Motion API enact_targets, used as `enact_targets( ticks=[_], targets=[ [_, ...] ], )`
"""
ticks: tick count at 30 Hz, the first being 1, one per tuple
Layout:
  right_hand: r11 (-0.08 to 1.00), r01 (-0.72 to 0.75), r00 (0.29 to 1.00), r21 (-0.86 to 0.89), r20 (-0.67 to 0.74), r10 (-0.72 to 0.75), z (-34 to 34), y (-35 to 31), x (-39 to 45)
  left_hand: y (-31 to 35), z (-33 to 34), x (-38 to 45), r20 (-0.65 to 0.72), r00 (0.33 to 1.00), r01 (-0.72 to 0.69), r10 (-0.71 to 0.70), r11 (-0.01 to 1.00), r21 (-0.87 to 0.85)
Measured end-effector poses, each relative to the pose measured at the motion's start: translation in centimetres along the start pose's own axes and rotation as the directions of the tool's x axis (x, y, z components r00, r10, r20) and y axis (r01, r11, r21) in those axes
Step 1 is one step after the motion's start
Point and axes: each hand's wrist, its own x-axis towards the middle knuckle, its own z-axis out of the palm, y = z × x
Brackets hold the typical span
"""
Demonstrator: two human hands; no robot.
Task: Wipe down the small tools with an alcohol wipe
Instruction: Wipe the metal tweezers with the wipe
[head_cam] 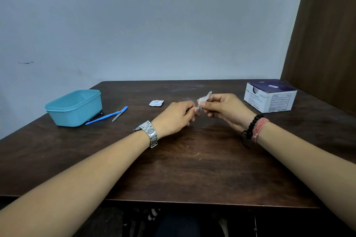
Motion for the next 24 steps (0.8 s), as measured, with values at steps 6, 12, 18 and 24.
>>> enact_targets(
  ticks=[6,12,18,24],
  targets=[
    [0.991,0.067,0.993,0.115,-0.109,-0.055,-0.59,-0.63,0.18,0.11,0.01,0.16,-0.018,1.0,-0.004,0.004,1.0,-0.022],
    [0.998,0.062,0.995,0.032,-0.074,-0.059,-0.54,-0.39,0.14,0.02,-0.03,0.03,-0.026,1.0,-0.012,0.011,1.0,-0.008],
    [0.996,0.045,0.999,-0.072,0.015,-0.044,-0.09,-0.31,-0.03,-0.02,-0.07,0.12,-0.046,0.999,-0.012,0.01,0.999,-0.032],
    [0.996,0.083,0.994,0.022,-0.075,-0.082,-0.51,-0.64,0.26,0.07,-0.27,0.16,-0.078,0.997,0.021,-0.024,0.999,-0.031]
  ],
)
